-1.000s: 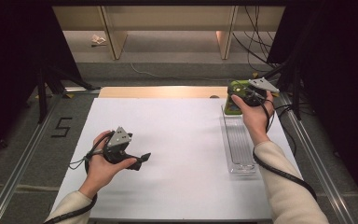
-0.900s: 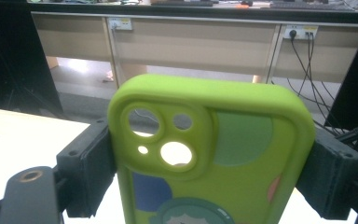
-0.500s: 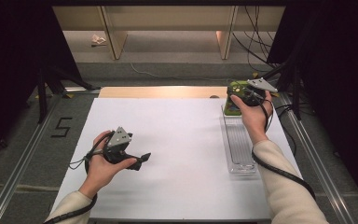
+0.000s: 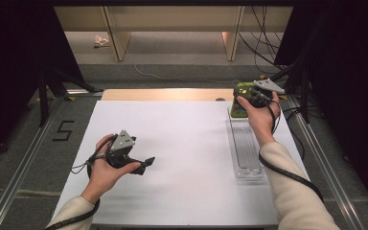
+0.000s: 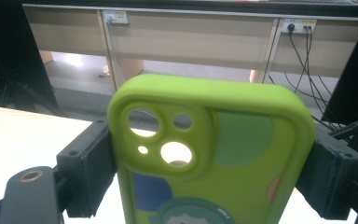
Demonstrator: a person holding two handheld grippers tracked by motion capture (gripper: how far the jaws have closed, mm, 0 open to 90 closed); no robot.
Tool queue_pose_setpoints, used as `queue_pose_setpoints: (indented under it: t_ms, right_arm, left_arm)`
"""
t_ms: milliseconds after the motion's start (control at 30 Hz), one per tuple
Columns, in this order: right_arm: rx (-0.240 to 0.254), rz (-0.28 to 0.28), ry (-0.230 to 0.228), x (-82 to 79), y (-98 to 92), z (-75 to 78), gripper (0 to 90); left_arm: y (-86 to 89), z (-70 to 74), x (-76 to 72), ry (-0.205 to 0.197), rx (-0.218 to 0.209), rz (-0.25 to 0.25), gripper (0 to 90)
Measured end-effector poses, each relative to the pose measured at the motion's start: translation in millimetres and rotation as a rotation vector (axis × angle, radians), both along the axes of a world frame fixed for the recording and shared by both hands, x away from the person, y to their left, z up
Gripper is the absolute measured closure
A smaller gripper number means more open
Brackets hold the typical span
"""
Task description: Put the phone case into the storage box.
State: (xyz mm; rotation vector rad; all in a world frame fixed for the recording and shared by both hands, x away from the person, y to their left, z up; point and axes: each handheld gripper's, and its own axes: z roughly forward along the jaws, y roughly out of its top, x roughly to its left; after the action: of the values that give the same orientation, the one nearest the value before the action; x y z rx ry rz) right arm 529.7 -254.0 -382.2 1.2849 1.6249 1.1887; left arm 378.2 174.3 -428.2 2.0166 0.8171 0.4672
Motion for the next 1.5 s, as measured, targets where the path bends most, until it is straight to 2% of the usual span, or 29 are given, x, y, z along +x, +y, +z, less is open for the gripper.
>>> queue_pose_setpoints:
  t_ms: [1500]
  right_arm:
    - [-0.017,-0.017,0.037,13.4,-0.6,-8.9,17.3]
  left_arm:
    - [-0.2,-0.6,0.4,0.001,-0.002,0.0,0.8]
